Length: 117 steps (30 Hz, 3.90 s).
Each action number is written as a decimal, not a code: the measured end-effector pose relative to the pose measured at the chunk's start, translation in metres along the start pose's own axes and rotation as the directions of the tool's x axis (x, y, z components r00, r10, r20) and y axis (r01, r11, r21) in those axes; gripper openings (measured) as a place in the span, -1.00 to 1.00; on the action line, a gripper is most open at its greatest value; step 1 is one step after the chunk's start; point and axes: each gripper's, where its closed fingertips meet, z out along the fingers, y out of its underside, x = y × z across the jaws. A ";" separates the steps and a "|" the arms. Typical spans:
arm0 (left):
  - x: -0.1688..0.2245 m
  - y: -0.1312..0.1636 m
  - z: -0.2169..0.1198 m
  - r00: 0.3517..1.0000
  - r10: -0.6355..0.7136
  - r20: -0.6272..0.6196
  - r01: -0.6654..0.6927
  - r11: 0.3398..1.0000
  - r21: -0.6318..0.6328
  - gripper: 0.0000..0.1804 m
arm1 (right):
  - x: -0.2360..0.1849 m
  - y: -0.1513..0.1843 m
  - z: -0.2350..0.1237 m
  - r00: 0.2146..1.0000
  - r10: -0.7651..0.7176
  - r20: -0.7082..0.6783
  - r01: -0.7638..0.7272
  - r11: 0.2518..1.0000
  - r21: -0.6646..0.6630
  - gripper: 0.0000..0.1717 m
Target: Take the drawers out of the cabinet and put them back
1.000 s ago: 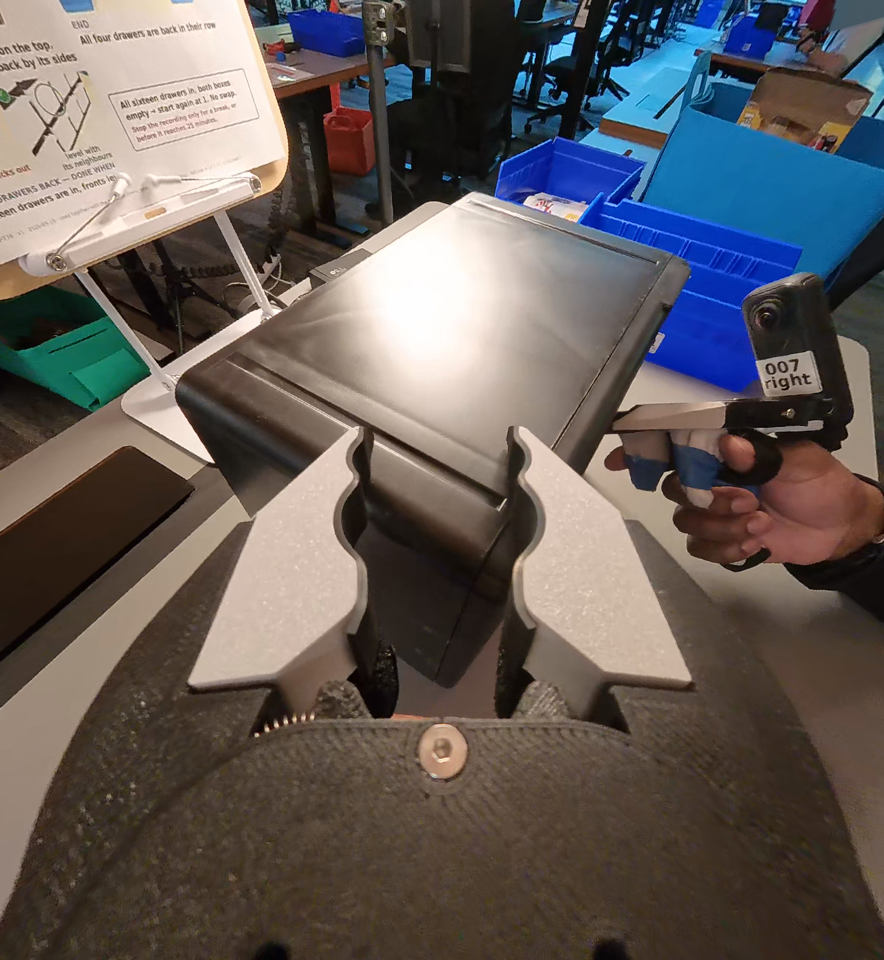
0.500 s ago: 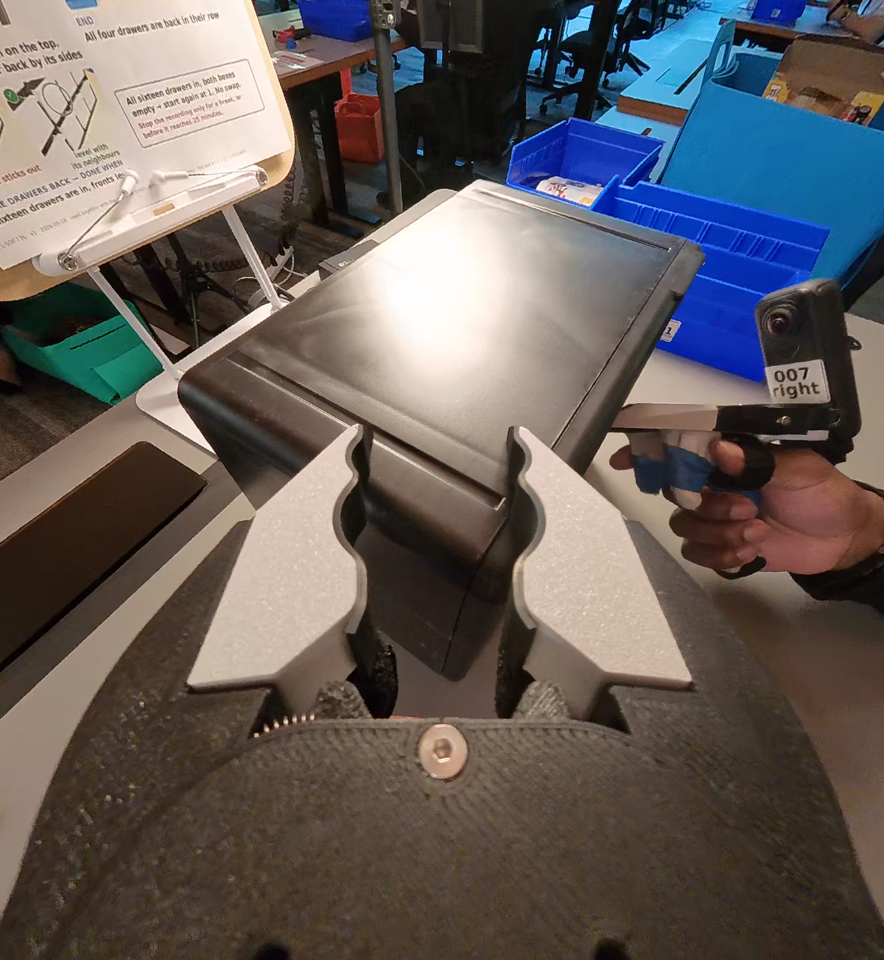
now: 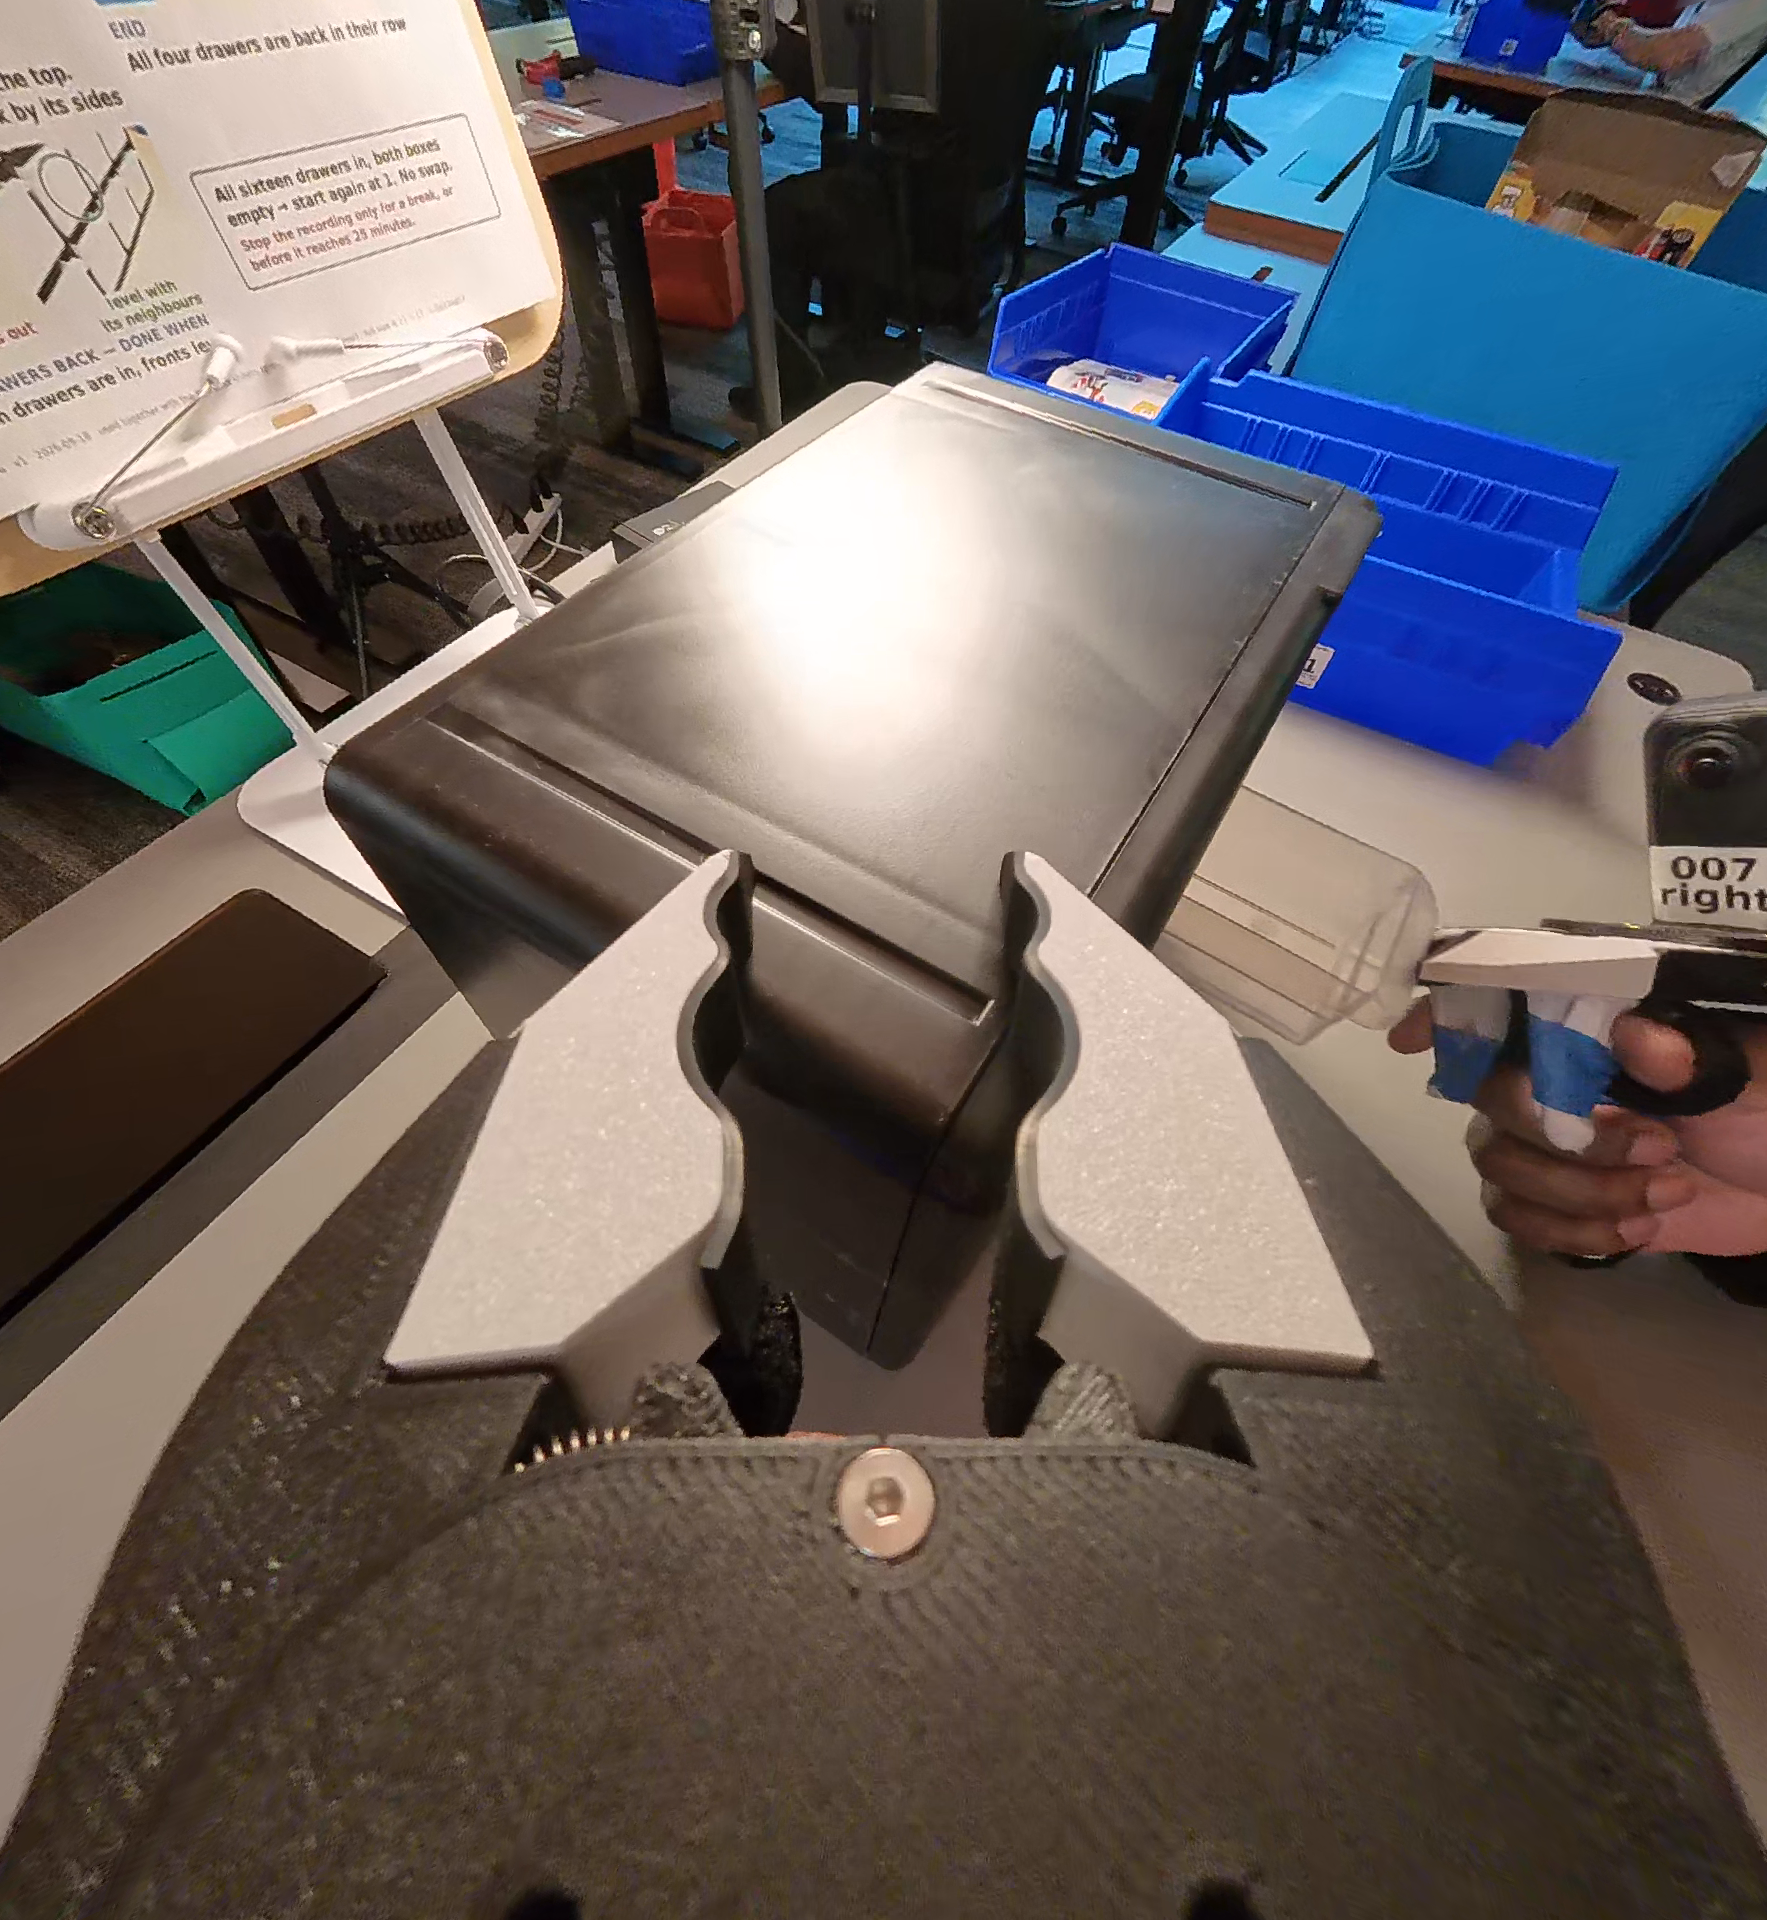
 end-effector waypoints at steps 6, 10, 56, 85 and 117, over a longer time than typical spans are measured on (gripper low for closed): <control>0.000 0.000 0.000 1.000 -0.003 -0.001 0.003 1.000 0.003 -0.45 | -0.011 0.008 -0.017 0.999 0.031 0.024 -0.032 0.999 0.015 -0.91; 0.000 0.000 0.000 1.000 -0.003 -0.001 0.003 1.000 0.003 -0.45 | -0.026 0.011 -0.027 0.997 0.046 0.058 -0.048 0.998 0.038 -0.92; 0.000 -0.001 0.000 1.000 -0.011 -0.011 0.011 1.000 0.015 -0.46 | 0.125 -0.259 -0.258 0.861 0.088 -0.501 0.119 0.923 0.366 -0.97; 0.000 0.000 0.000 1.000 0.002 -0.001 -0.002 1.000 0.010 -0.46 | 0.200 -0.255 -0.337 0.089 -0.941 -0.327 0.067 0.333 -0.941 -0.45; 0.000 0.000 0.000 1.000 0.009 0.003 -0.009 1.000 0.004 -0.46 | 0.236 -0.173 -0.273 0.269 -0.658 0.704 0.267 -0.651 -0.710 -0.14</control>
